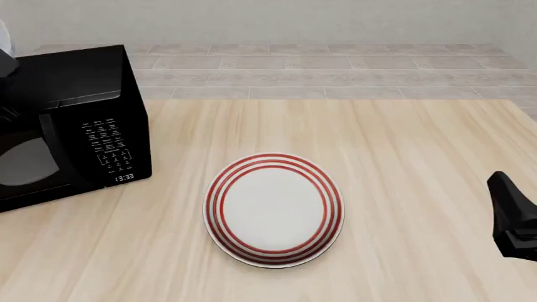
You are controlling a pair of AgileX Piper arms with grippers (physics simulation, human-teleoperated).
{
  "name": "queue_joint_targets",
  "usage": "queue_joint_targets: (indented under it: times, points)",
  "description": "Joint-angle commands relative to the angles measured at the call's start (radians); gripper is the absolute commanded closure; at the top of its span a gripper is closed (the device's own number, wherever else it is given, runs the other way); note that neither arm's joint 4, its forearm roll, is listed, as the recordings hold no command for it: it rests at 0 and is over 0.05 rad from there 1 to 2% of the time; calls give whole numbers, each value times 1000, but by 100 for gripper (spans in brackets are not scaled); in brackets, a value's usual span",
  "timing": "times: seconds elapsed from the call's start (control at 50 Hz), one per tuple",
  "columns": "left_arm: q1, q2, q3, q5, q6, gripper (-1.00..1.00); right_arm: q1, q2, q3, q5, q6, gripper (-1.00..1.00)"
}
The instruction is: Pick up the white bowl and put it on the plate.
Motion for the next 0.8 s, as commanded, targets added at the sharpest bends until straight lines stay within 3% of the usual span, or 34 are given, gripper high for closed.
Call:
queue_joint_targets:
  times: [0.02, 0.4, 0.7, 0.8]
  points:
    - [-8, -55, -20, 62, 17, 100, -1, -21, 0, 21, 0, -100]
    - [-67, -206, -59, 220, 16, 100, -1, -21, 0, 21, 0, -100]
    - [-204, -296, -93, 345, -68, 100, -2, -22, 0, 22, 0, -100]
    - [-284, -318, -180, 428, -141, 100, -1, -22, 0, 22, 0, -100]
